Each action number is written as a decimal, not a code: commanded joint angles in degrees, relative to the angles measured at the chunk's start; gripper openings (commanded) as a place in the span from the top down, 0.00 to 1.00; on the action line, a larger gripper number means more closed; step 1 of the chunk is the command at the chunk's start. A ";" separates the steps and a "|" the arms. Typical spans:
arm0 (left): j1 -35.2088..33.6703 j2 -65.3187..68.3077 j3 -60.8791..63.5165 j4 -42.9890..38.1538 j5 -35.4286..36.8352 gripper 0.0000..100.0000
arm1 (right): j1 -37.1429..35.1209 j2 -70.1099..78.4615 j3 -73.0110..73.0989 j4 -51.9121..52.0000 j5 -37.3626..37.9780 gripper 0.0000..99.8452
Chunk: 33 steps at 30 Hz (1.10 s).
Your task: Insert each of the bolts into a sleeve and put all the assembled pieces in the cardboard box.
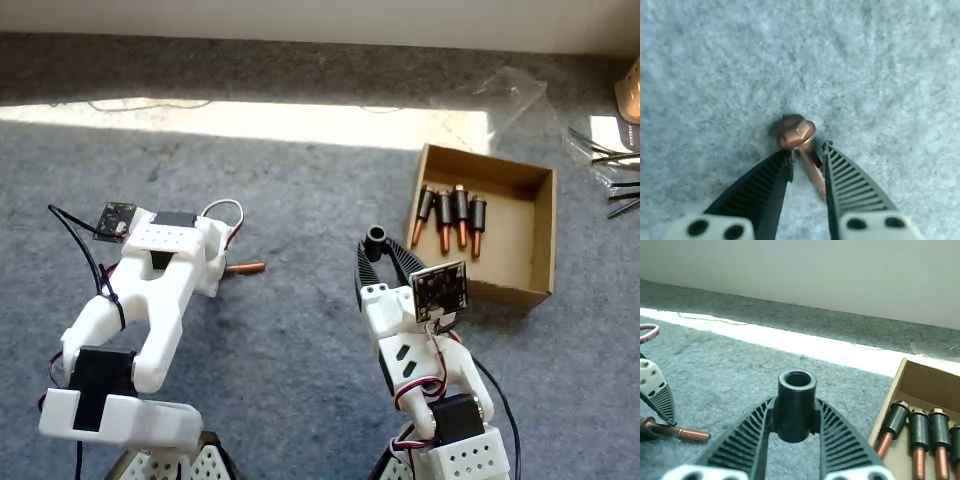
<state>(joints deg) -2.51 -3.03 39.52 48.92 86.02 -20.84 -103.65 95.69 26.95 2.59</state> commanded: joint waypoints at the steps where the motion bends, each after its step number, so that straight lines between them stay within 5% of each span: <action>1: -2.95 -2.33 0.04 -2.11 0.26 0.90 | 0.92 -0.22 7.87 -2.15 -0.18 1.00; 28: -4.09 6.02 -3.65 -5.19 0.00 0.89 | 0.92 -0.22 7.69 -2.15 -0.18 1.00; 33: -4.09 6.02 -3.12 -4.92 -13.89 0.89 | 0.92 -0.22 7.69 -2.15 -0.18 1.00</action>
<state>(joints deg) -5.67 2.59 37.93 44.70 79.78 -20.48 -103.65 95.69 26.95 2.59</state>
